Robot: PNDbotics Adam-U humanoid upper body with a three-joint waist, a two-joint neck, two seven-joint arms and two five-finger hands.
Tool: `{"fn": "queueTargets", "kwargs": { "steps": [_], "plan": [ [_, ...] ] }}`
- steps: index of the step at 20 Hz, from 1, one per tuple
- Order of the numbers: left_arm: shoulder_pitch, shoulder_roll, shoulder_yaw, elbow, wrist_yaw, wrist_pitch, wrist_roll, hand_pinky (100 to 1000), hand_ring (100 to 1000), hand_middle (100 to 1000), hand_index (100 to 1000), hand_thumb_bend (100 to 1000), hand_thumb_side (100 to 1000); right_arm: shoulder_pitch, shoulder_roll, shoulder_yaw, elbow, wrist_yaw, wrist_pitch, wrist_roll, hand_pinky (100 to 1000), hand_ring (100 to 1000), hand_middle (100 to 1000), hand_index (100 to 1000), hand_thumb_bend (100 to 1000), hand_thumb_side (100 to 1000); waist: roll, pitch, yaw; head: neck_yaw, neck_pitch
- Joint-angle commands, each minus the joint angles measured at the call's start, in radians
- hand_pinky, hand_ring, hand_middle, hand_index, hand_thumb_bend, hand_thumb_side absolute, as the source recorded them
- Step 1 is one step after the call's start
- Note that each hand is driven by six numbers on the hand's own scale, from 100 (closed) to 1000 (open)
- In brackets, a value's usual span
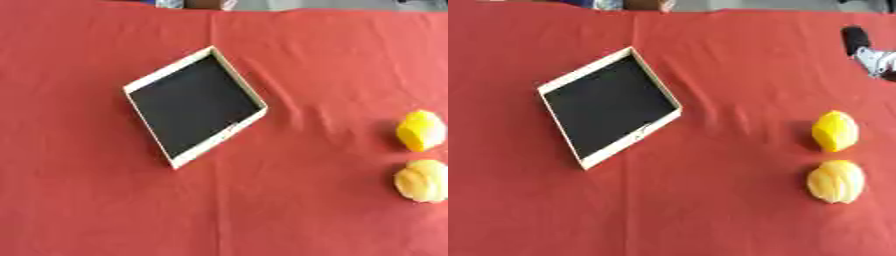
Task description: Pick up objects on the table and place them in the box.
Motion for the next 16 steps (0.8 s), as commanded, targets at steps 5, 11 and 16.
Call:
{"fn": "queueTargets", "kwargs": {
  "steps": [5, 11, 16],
  "plan": [
    [-0.001, 0.033, 0.011, -0.016, 0.002, -0.002, 0.000, 815, 827, 771, 885, 134, 590, 0.009, -0.024, -0.019, -0.004, -0.004, -0.004, 0.007, 886, 934, 870, 891, 100, 369, 0.007, -0.023, -0.008, -0.002, -0.001],
    [0.005, 0.034, 0.009, -0.016, 0.002, -0.001, -0.001, 816, 829, 771, 885, 133, 591, 0.058, -0.021, -0.013, -0.028, 0.065, -0.033, 0.042, 890, 939, 872, 895, 100, 317, 0.015, -0.028, -0.022, -0.022, 0.020],
    [0.009, 0.035, 0.008, -0.016, 0.002, -0.002, -0.002, 816, 831, 772, 885, 130, 592, 0.090, -0.012, -0.015, -0.051, 0.140, -0.058, 0.090, 892, 945, 876, 906, 100, 234, 0.021, -0.032, -0.029, -0.038, 0.020]
  ]
}}
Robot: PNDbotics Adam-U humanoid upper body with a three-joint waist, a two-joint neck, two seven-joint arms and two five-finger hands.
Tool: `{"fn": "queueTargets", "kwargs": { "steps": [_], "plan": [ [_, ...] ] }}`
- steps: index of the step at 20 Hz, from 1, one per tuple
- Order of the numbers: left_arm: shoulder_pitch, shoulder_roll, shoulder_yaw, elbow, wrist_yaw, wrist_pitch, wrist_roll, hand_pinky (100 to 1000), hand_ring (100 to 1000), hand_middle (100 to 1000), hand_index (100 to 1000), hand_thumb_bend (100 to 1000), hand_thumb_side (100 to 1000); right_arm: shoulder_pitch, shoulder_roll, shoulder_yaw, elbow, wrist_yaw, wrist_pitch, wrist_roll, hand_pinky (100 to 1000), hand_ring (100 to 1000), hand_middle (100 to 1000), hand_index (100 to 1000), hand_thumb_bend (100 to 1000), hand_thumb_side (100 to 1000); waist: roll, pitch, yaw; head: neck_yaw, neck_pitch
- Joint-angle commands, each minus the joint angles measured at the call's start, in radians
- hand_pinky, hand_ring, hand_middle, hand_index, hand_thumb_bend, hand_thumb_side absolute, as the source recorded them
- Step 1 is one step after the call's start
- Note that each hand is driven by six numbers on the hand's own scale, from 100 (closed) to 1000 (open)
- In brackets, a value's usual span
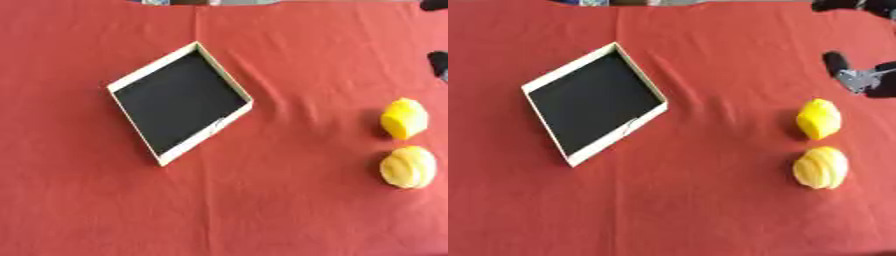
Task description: Pick up objects on the table and place them in the box.
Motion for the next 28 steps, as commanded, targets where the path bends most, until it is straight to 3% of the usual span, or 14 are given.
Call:
{"fn": "queueTargets", "kwargs": {
  "steps": [1, 18, 28],
  "plan": [
    [0.000, 0.035, 0.008, -0.016, 0.002, -0.001, -0.002, 816, 831, 772, 885, 130, 591, 0.008, -0.019, -0.016, -0.026, 0.051, -0.013, 0.029, 893, 946, 877, 907, 100, 215, 0.004, -0.025, -0.005, -0.006, 0.002],
    [0.013, 0.039, 0.008, -0.016, 0.002, 0.003, -0.005, 816, 833, 772, 884, 120, 607, 0.144, 0.034, -0.032, -0.027, 0.196, -0.073, 0.090, 904, 974, 883, 920, 100, 182, -0.004, -0.031, -0.025, 0.035, 0.002],
    [0.014, 0.042, 0.005, -0.016, 0.005, 0.005, -0.009, 817, 834, 772, 884, 113, 616, 0.244, 0.114, -0.057, -0.016, 0.366, -0.109, -0.004, 905, 973, 848, 933, 100, 422, -0.008, -0.031, -0.032, 0.053, -0.003]
  ]
}}
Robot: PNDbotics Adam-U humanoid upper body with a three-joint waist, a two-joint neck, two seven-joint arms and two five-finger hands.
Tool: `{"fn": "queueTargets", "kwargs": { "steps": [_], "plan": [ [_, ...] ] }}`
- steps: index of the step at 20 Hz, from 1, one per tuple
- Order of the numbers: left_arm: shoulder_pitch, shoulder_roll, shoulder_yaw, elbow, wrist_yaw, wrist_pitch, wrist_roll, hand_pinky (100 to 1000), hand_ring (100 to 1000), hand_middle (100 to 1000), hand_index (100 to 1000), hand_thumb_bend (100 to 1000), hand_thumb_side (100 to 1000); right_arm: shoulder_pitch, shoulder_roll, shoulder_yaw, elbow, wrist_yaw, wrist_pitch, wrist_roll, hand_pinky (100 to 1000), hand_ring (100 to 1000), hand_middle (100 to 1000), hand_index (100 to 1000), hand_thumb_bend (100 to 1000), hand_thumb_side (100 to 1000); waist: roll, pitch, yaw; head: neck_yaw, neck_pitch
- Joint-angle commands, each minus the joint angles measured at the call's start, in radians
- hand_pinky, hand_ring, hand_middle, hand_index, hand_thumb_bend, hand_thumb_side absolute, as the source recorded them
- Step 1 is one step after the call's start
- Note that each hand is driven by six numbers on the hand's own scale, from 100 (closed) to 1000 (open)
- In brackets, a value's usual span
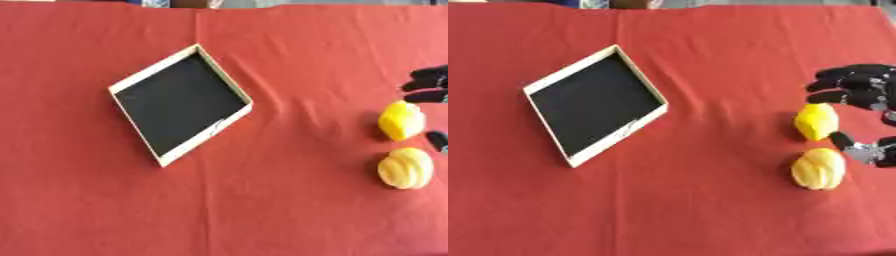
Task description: Pick up objects on the table and place them in the box.
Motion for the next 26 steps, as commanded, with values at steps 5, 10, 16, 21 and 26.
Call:
{"fn": "queueTargets", "kwargs": {
  "steps": [5, 10, 16, 21, 26],
  "plan": [
    [-0.006, 0.034, 0.004, -0.016, 0.006, 0.000, -0.007, 817, 835, 772, 883, 113, 617, 0.043, 0.027, -0.021, 0.015, 0.066, -0.045, -0.034, 915, 992, 825, 907, 100, 476, -0.001, -0.023, -0.002, 0.003, -0.007],
    [-0.007, 0.034, 0.002, -0.016, 0.009, 0.001, -0.009, 817, 835, 772, 883, 108, 623, 0.068, 0.050, -0.018, 0.031, 0.097, -0.072, -0.023, 933, 1000, 817, 920, 100, 514, -0.003, -0.024, -0.003, 0.007, -0.003],
    [-0.008, 0.031, 0.000, -0.016, 0.013, 0.000, -0.014, 817, 835, 771, 882, 107, 628, 0.073, 0.064, -0.010, 0.050, 0.119, -0.092, 0.018, 944, 1000, 824, 941, 100, 514, -0.003, -0.023, -0.001, 0.015, 0.001],
    [-0.011, 0.024, -0.002, -0.016, 0.019, 0.000, -0.019, 817, 836, 770, 882, 104, 630, 0.047, 0.078, -0.001, 0.085, 0.139, -0.082, 0.034, 944, 1000, 826, 946, 100, 503, -0.001, -0.019, 0.008, 0.009, -0.001],
    [-0.013, 0.019, -0.006, -0.016, 0.025, 0.001, -0.026, 817, 836, 769, 881, 100, 637, 0.021, 0.093, 0.008, 0.126, 0.174, -0.059, 0.024, 947, 1000, 834, 961, 100, 532, 0.004, -0.015, 0.017, 0.002, -0.006]
  ]
}}
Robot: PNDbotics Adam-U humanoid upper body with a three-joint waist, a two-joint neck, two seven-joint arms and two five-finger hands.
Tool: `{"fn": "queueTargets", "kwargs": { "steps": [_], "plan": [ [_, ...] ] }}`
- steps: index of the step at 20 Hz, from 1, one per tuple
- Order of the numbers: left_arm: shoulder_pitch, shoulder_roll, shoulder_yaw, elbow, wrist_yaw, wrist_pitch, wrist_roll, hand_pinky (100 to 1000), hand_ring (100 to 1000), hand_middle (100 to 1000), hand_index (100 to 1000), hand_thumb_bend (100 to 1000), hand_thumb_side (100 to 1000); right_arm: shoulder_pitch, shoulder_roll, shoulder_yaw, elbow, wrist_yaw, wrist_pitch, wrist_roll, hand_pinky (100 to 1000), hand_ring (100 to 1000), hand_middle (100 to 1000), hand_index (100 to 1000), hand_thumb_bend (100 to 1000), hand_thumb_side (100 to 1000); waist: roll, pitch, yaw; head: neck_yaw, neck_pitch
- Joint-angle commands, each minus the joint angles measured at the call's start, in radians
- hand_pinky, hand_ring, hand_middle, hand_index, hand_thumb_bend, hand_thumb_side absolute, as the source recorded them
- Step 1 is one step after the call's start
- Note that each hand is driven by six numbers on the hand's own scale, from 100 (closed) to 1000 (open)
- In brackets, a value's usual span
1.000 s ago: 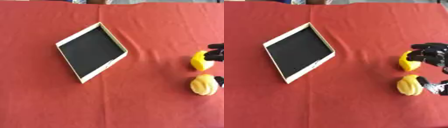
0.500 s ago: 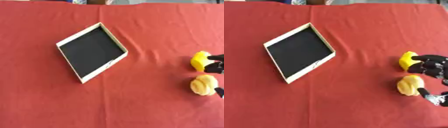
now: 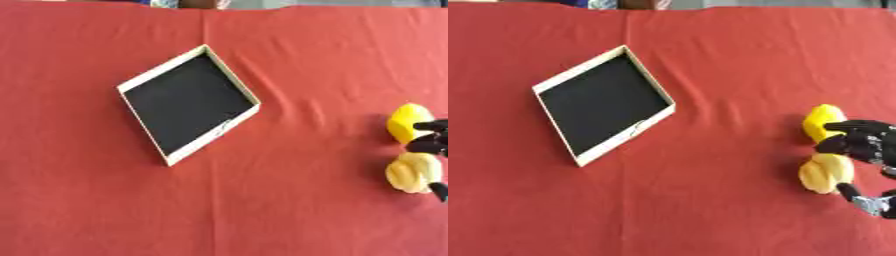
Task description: Pick up objects on the table and place them in the box.
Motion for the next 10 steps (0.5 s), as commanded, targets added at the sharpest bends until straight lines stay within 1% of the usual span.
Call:
{"fn": "queueTargets", "kwargs": {
  "steps": [1, 3, 4, 6, 10],
  "plan": [
    [-0.012, 0.016, 0.000, -0.016, 0.009, -0.001, -0.007, 817, 836, 769, 881, 100, 637, -0.009, -0.012, -0.005, 0.021, 0.031, 0.016, -0.007, 947, 1000, 837, 961, 100, 533, 0.003, -0.014, 0.003, -0.005, -0.007],
    [-0.013, 0.015, -0.001, -0.016, 0.011, -0.001, -0.009, 817, 836, 768, 881, 100, 639, -0.014, -0.008, -0.005, 0.034, 0.053, 0.027, -0.011, 947, 1000, 841, 961, 100, 540, 0.003, -0.013, 0.004, -0.006, -0.007],
    [-0.015, 0.015, -0.002, -0.016, 0.012, -0.001, -0.010, 817, 837, 768, 880, 100, 640, -0.016, -0.007, -0.004, 0.040, 0.065, 0.033, -0.014, 948, 1000, 849, 962, 119, 550, 0.004, -0.012, 0.005, -0.005, -0.007],
    [-0.017, 0.014, -0.003, -0.016, 0.014, -0.002, -0.012, 817, 837, 768, 880, 100, 641, -0.017, -0.004, -0.002, 0.050, 0.093, 0.042, -0.019, 948, 1000, 852, 961, 114, 558, 0.005, -0.010, 0.007, -0.004, -0.009],
    [-0.017, 0.014, -0.003, -0.016, 0.016, -0.003, -0.012, 818, 838, 768, 880, 100, 646, -0.009, -0.001, -0.005, 0.066, 0.125, 0.046, -0.024, 951, 1000, 860, 960, 136, 559, 0.006, -0.009, 0.007, -0.001, -0.007]
  ]
}}
